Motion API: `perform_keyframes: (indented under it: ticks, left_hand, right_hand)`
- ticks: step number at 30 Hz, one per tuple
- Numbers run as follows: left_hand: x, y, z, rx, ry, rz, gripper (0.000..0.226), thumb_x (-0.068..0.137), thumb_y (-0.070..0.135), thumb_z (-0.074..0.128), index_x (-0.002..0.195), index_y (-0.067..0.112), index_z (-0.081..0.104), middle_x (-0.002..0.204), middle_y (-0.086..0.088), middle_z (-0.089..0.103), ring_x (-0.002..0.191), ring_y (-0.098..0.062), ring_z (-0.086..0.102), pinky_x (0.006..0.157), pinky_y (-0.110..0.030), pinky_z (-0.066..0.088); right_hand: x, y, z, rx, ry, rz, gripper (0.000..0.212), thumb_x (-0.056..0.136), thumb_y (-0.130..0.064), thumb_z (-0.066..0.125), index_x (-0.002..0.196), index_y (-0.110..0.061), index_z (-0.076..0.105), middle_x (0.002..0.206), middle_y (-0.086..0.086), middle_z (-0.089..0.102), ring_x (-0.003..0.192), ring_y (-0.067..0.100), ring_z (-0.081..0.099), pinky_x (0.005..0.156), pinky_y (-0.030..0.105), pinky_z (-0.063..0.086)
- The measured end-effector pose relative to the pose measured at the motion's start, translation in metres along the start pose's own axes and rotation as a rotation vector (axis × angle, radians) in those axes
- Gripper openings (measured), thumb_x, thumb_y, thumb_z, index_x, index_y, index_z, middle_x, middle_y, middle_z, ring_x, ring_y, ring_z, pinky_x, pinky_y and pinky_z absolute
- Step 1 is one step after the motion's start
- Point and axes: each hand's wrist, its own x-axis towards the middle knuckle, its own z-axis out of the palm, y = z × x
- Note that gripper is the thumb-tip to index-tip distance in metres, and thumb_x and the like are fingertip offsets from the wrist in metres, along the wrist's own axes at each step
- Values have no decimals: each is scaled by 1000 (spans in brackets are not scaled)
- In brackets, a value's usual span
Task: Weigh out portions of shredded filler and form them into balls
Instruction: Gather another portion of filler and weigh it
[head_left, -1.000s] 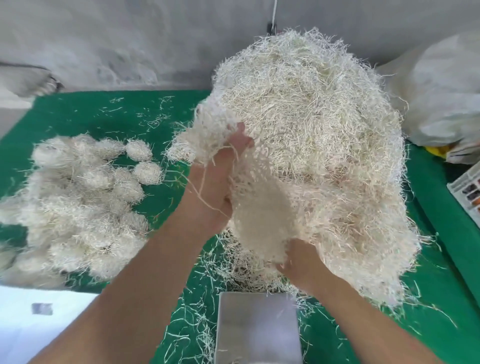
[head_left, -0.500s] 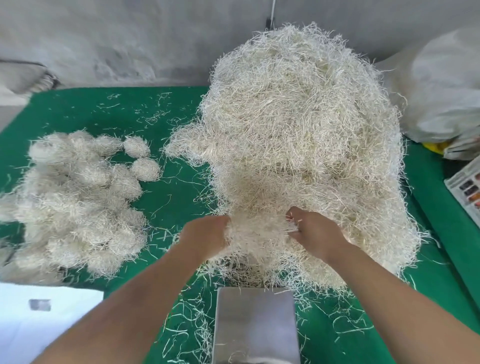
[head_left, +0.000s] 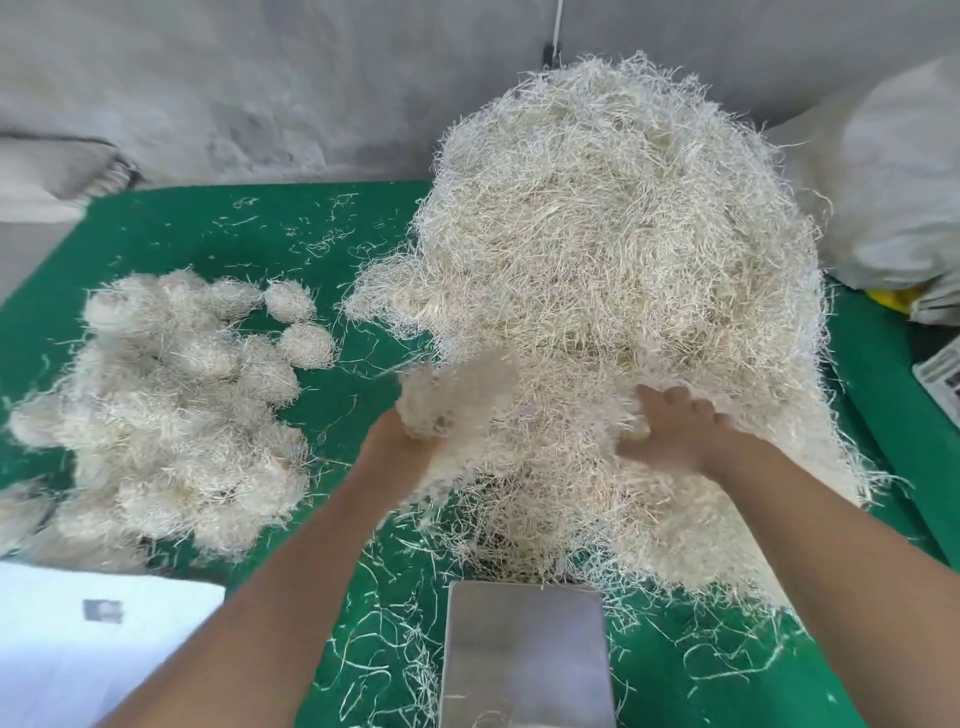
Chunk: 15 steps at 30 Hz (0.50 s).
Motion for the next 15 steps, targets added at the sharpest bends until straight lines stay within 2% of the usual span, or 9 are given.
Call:
perform_keyframes:
  ticks: [2, 4, 6, 8, 9, 10, 12, 14, 15]
  left_hand:
    - [-15, 24, 15, -312, -37, 42, 26, 105, 20, 54, 91, 40, 64, 90, -4, 71, 69, -8, 62, 56, -15, 52]
    - [-34, 43, 25, -643, -43, 33, 26, 97, 18, 61, 98, 43, 70, 102, -3, 75, 96, -17, 73, 69, -15, 57]
    - [-47, 57, 30, -940, 17, -115, 21, 86, 25, 69, 106, 30, 69, 113, -6, 75, 114, -23, 69, 86, -29, 60]
    - [-58, 66, 32, -1254, -97, -199, 40, 81, 39, 75, 117, 21, 72, 127, -12, 72, 119, -28, 68, 102, -44, 56]
    - [-62, 69, 33, -1385, -169, -194, 47, 84, 45, 70, 123, 18, 74, 130, -15, 70, 120, -31, 68, 101, -47, 56]
    - [-68, 73, 33, -1496, -198, -184, 48, 90, 47, 62, 126, 17, 73, 130, -17, 70, 120, -33, 68, 97, -48, 57]
    - [-81, 81, 39, -1586, -207, -190, 49, 93, 50, 57, 119, 12, 75, 112, -16, 75, 99, -29, 75, 78, -40, 62]
    - [-98, 87, 57, -1417, -191, -225, 42, 91, 53, 57, 87, 18, 80, 80, -6, 70, 62, -17, 69, 50, -24, 54]
    - [-108, 83, 66, -1319, -181, -249, 44, 94, 53, 55, 76, 22, 80, 72, -2, 69, 55, -13, 65, 47, -20, 50]
  right_hand:
    - [-6, -15, -23, -106, 10, -80, 101, 90, -70, 59, 165, -28, 6, 171, 13, 12, 153, 46, 18, 121, 66, 15]
    - [-20, -24, -46, -68, 124, -115, 89, 93, -64, 60, 164, -29, 19, 168, 11, 25, 150, 41, 30, 121, 63, 22]
    - [-41, -30, -52, 148, 435, -162, 65, 97, -54, 61, 153, -26, 43, 152, 9, 48, 135, 36, 50, 114, 58, 38]
    - [-70, -41, -40, 459, 700, -211, 53, 98, -54, 59, 142, -25, 52, 137, -3, 56, 121, 23, 57, 104, 48, 49]
    - [-85, -51, -30, 628, 694, -223, 59, 96, -62, 56, 143, -28, 49, 136, -10, 54, 119, 15, 56, 98, 40, 51]
    - [-102, -64, -19, 794, 584, -230, 69, 90, -72, 53, 147, -35, 43, 138, -15, 51, 119, 10, 55, 92, 32, 51]
    - [-132, -92, 2, 1087, 204, -221, 86, 72, -90, 54, 147, -51, 39, 142, -21, 55, 114, 4, 60, 82, 19, 50]
    - [-151, -109, 25, 1356, -49, -224, 62, 65, -89, 67, 120, -61, 62, 122, -18, 73, 100, 4, 73, 74, 15, 56]
    - [-156, -113, 36, 1426, -66, -224, 43, 72, -79, 72, 106, -54, 72, 108, -7, 79, 93, 13, 77, 72, 19, 59]
